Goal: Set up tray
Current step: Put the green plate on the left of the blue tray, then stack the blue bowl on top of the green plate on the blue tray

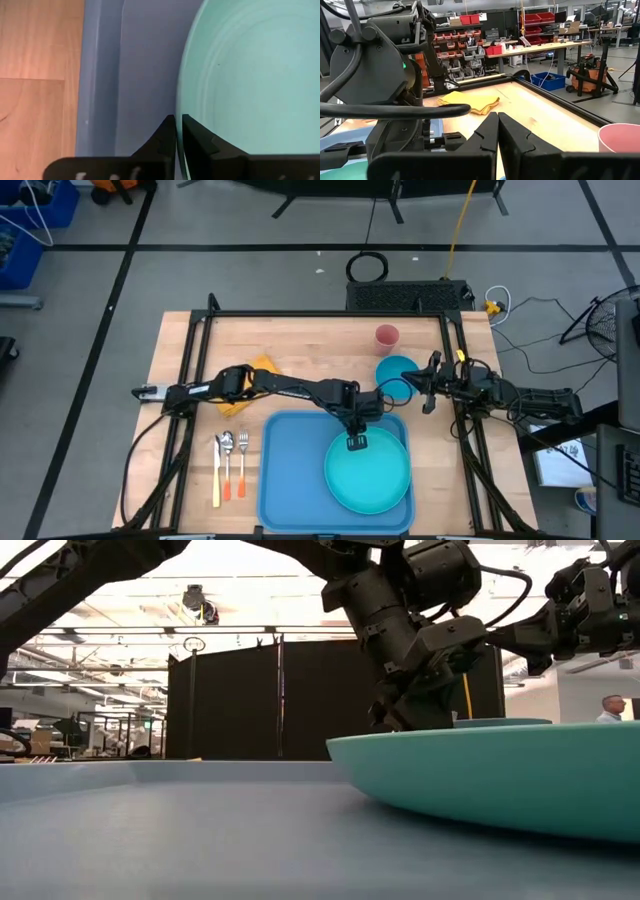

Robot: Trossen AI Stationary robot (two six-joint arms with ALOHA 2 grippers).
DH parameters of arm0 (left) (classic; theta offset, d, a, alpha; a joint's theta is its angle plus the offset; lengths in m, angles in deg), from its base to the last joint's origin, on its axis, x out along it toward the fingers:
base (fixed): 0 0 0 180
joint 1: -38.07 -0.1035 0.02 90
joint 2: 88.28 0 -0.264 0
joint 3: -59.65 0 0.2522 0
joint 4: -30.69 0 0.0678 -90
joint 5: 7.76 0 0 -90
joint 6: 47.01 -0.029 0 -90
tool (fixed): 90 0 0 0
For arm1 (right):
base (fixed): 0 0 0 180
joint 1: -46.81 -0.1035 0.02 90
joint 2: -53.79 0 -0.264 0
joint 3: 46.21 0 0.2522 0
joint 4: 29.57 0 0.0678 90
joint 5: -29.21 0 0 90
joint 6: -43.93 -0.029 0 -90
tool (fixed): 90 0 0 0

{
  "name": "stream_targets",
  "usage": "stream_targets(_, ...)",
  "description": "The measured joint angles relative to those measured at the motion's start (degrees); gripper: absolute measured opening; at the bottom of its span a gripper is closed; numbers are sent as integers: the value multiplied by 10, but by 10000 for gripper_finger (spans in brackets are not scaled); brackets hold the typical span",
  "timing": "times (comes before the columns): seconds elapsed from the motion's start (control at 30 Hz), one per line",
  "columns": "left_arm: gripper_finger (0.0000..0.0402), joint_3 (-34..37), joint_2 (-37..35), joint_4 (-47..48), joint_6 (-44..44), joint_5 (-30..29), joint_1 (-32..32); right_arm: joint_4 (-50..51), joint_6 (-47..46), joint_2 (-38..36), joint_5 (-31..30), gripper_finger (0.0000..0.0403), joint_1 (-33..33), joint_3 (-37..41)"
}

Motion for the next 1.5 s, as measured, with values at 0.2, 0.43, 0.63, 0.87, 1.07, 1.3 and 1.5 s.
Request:
stream_targets(0.2,43,0,0,-3,-4,4,-2,0,0,0,0,0,0,0)
stream_targets(0.43,107,0,0,-10,-4,6,-3,1,0,0,0,0,0,0)
stream_targets(0.63,152,-1,-26,24,-38,13,-3,1,0,0,0,0,0,0)
stream_targets(0.87,150,-1,-155,170,-165,-75,4,0,0,2,0,0,0,0)
stream_targets(1.07,50,129,-327,157,-250,-87,8,0,0,3,7,0,-1,0)
stream_targets(1.3,4,519,-629,-140,-242,2,-40,1,0,4,17,0,-1,0)
stream_targets(1.5,2,838,-853,-453,-204,83,-117,0,10,4,16,0,-1,0)
